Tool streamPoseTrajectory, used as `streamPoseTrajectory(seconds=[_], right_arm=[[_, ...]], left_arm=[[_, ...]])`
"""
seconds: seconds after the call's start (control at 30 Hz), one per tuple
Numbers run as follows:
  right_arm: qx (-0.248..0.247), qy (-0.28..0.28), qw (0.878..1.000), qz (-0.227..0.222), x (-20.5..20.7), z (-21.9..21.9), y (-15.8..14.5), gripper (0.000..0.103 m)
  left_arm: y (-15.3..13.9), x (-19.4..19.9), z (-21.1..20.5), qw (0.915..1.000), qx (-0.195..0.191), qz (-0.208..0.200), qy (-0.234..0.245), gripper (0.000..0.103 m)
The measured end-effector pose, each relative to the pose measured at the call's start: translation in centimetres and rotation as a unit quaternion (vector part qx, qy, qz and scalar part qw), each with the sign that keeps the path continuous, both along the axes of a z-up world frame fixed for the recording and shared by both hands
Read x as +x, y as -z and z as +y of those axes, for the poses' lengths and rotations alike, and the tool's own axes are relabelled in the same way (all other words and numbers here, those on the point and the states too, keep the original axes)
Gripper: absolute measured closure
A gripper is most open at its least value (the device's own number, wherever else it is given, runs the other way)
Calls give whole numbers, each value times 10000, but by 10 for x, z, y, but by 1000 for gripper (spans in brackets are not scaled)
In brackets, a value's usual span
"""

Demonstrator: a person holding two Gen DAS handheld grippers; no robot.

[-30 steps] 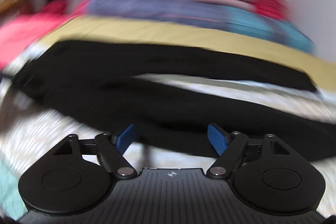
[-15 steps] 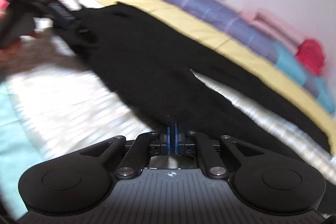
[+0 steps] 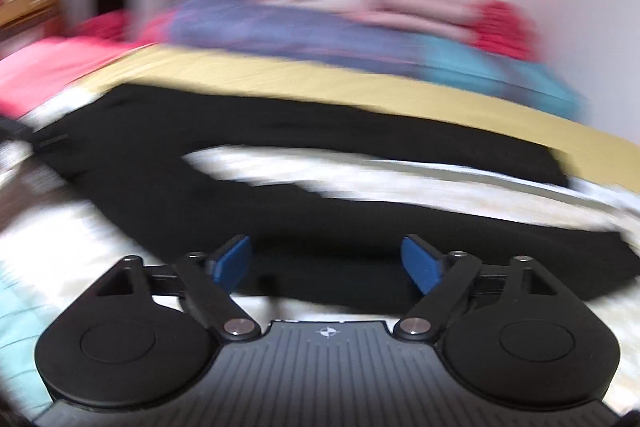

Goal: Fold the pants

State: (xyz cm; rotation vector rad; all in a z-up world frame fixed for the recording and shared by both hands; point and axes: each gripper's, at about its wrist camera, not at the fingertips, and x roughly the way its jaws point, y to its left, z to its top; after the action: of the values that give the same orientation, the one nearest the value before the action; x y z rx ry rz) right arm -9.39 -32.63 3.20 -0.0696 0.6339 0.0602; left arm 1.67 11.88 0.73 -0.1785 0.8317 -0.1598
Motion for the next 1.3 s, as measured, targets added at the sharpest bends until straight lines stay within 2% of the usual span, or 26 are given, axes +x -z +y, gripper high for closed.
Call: streamPoseTrajectory(seconds=[0.07,0.13,0.2,0.27,0.33,0.4,0.43,0.47,0.5,0.53,0.57,0.63,0.7,0.73,0.8,0.83,0.9,0.97,1.03,1.1,1.2,1.27,1.3], right_arm=[[-49,1107,9938,-107,7,-43,-2,12],[-94,2193,9755,-147,16,-84,0,9],[225,2991,9539,21,25,-121,5,8],[748,3296,9410,155,33,-151,13,9],[1137,3420,9326,203,42,-165,22,18],[1282,3506,9275,180,45,-173,30,60],[1079,3626,9255,162,47,-170,32,70],[849,3571,9301,115,49,-168,32,87],[703,3464,9354,46,45,-167,30,96],[720,3356,9392,-85,36,-167,26,96],[808,3368,9379,-214,27,-173,22,96],[1097,3636,9243,-380,6,-193,20,96],[1362,3894,9105,-278,-10,-212,28,96],[1575,3918,9063,-155,-15,-219,35,96],[1799,3946,9007,-262,-27,-223,39,93],[1803,4066,8952,-289,-30,-223,38,90],[1788,4378,8804,-357,-35,-220,30,67],[1456,4583,8755,-478,-33,-208,20,65],[967,4364,8920,-674,-28,-181,5,56],[705,3779,9197,-793,-17,-148,-8,28],[428,2387,9675,-712,6,-81,-21,24],[285,1344,9887,-604,20,-30,-28,23],[182,795,9951,-554,24,-2,-29,23]], left_arm=[[-3,3,0,10000,-92,14,-25,0],[-6,5,-3,9999,-146,6,-31,0],[-9,7,-9,9999,-156,-10,-27,0],[-11,9,-17,9999,-167,-13,6,0],[-12,12,-26,9998,-176,-12,70,0],[-12,15,-36,9998,-137,-22,160,0],[-10,18,-41,9997,-101,-14,200,0],[-6,21,-46,9997,-58,30,223,0],[-2,24,-50,9997,-23,96,242,0],[3,28,-53,9995,18,182,268,0],[8,31,-55,9994,84,224,266,0],[13,30,-59,9991,263,131,293,0],[14,30,-64,9986,398,94,335,0],[15,29,-66,9983,458,80,351,0],[16,29,-67,9978,539,53,387,0],[17,28,-67,9976,558,40,409,0],[17,27,-65,9975,545,25,459,0],[16,26,-61,9976,478,16,503,0],[15,24,-56,9979,376,6,521,0],[12,20,-50,9984,264,-12,509,0],[7,11,-40,9988,140,-62,454,0],[0,1,-29,9992,2,-105,395,0],[-4,-5,-22,9993,-36,-166,335,0]])
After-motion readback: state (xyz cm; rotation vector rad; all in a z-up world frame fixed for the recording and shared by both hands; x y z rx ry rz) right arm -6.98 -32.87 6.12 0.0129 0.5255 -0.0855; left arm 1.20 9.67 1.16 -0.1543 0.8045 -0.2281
